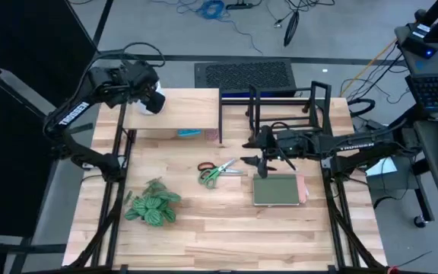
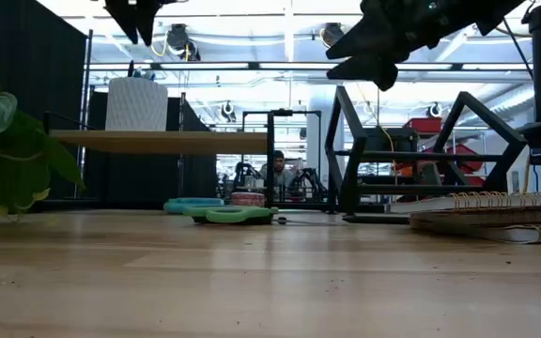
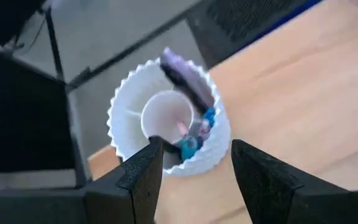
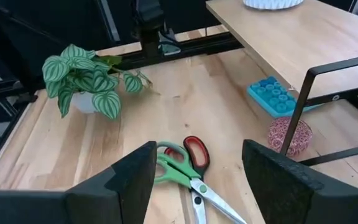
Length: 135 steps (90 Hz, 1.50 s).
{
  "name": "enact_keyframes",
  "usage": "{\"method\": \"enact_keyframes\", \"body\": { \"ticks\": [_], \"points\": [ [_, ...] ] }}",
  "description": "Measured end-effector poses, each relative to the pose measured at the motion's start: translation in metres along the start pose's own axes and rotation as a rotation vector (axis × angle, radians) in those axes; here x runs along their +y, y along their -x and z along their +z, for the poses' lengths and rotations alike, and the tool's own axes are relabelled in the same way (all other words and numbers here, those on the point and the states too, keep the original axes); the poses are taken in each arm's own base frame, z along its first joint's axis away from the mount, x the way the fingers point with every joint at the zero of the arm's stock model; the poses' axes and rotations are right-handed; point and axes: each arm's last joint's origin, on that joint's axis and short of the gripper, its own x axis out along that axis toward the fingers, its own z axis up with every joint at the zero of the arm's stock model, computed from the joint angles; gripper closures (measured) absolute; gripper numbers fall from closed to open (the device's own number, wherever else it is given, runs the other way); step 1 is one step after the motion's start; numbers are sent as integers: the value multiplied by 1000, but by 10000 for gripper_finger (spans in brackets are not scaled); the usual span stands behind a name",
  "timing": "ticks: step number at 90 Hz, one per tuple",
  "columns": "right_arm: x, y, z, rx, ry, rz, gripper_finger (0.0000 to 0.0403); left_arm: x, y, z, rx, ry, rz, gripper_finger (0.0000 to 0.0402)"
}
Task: Stock shelves
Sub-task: Remove the black pen from the white pen holder
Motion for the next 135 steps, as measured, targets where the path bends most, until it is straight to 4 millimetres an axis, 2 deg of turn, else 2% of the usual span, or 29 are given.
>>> {"method": "enact_keyframes", "body": {
  "ticks": [21,46,78,89,117,125,135],
  "points": [
    [0,0,0,0,0,-1,181,3,-3,0,1,21,35,224],
    [0,0,0,0,-23,-1,181,6,-30,-6,74,30,120,224],
    [0,0,0,0,-25,-1,181,7,-51,-3,63,56,160,228],
    [0,0,0,-1,-25,-1,181,8,-54,-4,76,62,169,257],
    [0,0,0,-1,-25,-1,181,7,-54,-4,79,63,156,376],
    [0,0,0,-1,-29,-1,181,7,-54,-4,79,64,153,389],
    [0,0,0,-1,-30,-1,181,7,-53,-5,81,61,151,387]
  ]
}}
